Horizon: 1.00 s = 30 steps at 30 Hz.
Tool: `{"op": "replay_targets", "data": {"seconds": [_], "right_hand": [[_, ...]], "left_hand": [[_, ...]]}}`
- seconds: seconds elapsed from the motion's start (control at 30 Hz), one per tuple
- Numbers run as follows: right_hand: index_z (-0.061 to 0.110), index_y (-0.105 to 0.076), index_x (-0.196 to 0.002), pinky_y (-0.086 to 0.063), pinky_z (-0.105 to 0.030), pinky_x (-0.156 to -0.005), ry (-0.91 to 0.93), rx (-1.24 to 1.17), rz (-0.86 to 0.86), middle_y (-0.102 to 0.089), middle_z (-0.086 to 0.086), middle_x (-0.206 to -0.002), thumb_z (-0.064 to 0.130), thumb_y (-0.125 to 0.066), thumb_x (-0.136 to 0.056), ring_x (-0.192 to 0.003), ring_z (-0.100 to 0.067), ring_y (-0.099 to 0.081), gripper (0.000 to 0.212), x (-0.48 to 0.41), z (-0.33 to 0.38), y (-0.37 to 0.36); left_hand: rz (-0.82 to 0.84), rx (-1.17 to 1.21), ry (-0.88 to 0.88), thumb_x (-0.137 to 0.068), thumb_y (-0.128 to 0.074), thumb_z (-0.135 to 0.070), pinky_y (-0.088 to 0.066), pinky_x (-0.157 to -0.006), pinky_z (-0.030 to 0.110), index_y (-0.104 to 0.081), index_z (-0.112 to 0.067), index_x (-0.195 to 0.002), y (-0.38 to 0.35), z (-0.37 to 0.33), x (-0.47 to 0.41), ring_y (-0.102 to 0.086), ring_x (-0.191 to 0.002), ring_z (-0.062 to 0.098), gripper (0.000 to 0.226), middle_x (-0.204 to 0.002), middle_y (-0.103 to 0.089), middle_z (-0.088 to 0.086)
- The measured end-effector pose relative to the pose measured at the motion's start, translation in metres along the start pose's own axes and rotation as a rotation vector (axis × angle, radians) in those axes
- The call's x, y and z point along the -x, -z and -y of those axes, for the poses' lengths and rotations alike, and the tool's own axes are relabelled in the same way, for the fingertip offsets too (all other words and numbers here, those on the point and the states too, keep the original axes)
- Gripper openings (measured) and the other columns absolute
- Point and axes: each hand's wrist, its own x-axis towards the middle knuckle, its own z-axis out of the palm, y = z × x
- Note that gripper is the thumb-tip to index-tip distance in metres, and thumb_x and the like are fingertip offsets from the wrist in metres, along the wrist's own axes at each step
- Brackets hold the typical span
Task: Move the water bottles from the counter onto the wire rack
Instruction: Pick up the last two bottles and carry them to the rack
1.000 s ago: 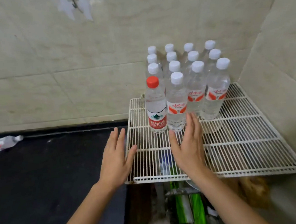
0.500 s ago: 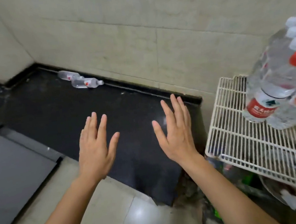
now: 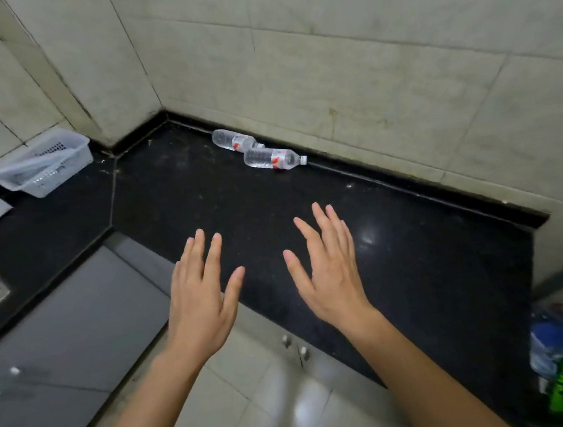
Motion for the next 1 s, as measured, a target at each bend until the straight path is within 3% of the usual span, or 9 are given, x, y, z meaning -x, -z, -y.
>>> {"op": "replay_targets", "data": {"seconds": [0.13,0.33,0.47,0.57,0.7,1.0], "right_hand": [[0.018,-0.037,-0.154,0.000,-0.042,-0.127,-0.055,0.016,0.013,-0.017,-0.008,-0.168,0.043,-0.045,-0.105,-0.158,-0.021,0.000,0.056,-0.026,-0.009,-0.033],[0.013,-0.042,-0.151,-0.009,-0.042,-0.126,-0.147,0.039,0.011,-0.026,-0.013,-0.165,0.038,-0.052,-0.103,-0.156,-0.027,-0.013,0.055,-0.089,-0.053,-0.082],[0.011,-0.033,-0.155,-0.009,-0.036,-0.122,-0.249,0.032,0.156,-0.020,-0.013,-0.166,0.039,-0.050,-0.104,-0.156,-0.028,-0.013,0.061,-0.143,-0.077,-0.112],[0.017,-0.019,-0.160,-0.022,-0.039,-0.121,-0.372,-0.123,0.317,-0.015,-0.009,-0.168,0.041,-0.049,-0.104,-0.155,-0.024,-0.016,0.068,-0.187,-0.091,-0.131],[0.023,-0.007,-0.162,-0.033,-0.042,-0.117,-0.594,-0.251,0.459,-0.021,-0.010,-0.165,0.042,-0.052,-0.102,-0.148,-0.026,-0.032,0.077,-0.244,-0.111,-0.154],[0.034,-0.009,-0.161,-0.039,-0.042,-0.114,-0.920,-0.473,0.369,-0.033,-0.014,-0.160,0.043,-0.060,-0.098,-0.140,-0.030,-0.045,0.082,-0.345,-0.132,-0.238]], "left_hand": [[0.012,0.029,-0.008,-0.101,-0.026,-0.059,-0.019,-0.123,0.046,-0.021,-0.020,-0.159,-0.013,0.028,-0.041,-0.007,-0.156,0.022,0.070,-0.169,-0.012,0.005],[0.112,0.022,-0.046,-0.100,-0.030,-0.057,-0.024,-0.122,0.049,-0.025,-0.016,-0.158,-0.054,0.057,-0.125,-0.015,-0.155,0.027,0.071,-0.167,-0.018,0.010],[0.217,-0.069,-0.086,-0.099,-0.029,-0.057,-0.033,-0.117,0.055,-0.032,-0.012,-0.156,-0.081,0.077,-0.191,-0.025,-0.151,0.034,0.072,-0.163,-0.026,0.016],[0.275,-0.128,-0.131,-0.098,-0.027,-0.058,-0.034,-0.116,0.056,-0.035,-0.013,-0.154,-0.091,0.091,-0.246,-0.025,-0.151,0.035,0.072,-0.163,-0.026,0.017],[0.298,-0.198,-0.204,-0.100,-0.049,-0.046,-0.033,-0.115,0.058,-0.040,-0.012,-0.152,-0.101,0.113,-0.313,-0.026,-0.151,0.036,0.062,-0.163,-0.027,0.018],[0.425,-0.254,-0.356,-0.097,-0.059,-0.037,-0.026,-0.119,0.057,-0.035,-0.011,-0.154,-0.161,0.174,-0.485,-0.021,-0.152,0.036,0.067,-0.163,-0.025,0.018]]}}
